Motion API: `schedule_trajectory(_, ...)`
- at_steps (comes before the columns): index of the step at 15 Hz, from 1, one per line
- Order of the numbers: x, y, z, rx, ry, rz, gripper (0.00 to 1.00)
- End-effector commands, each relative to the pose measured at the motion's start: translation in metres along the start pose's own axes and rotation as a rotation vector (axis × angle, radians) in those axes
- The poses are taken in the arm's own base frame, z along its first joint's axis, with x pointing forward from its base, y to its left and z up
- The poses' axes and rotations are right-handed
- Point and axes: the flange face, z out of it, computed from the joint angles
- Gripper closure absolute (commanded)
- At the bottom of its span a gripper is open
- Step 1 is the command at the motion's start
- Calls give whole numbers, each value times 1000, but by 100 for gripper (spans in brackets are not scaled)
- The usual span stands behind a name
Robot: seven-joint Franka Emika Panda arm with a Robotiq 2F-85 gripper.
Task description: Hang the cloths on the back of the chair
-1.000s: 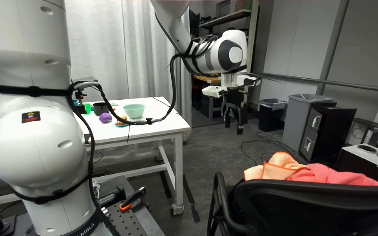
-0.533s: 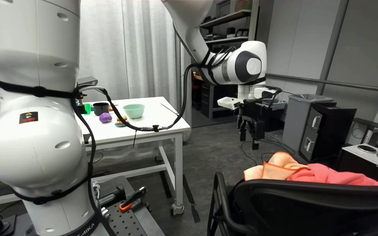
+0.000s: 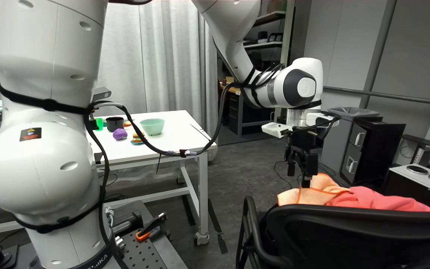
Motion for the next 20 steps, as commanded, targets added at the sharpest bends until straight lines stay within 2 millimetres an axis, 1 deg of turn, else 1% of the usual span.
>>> schedule_trajectory(1,18,12,13,-26,-4,28,0)
schedule_trajectory(5,27,19,24,-42,-12,55,0)
schedule_trajectory(7,30,21,26,-45,-16,59,26)
schedule_trajectory(11,33,21,27,-51,-14,65,58)
schedule_trajectory(16,29,23,16,-48,3,57,98)
schedule_trajectory(17,28,24,13,-47,5,55,100)
schedule_trajectory(20,22,32,-3,-44,21,43,100)
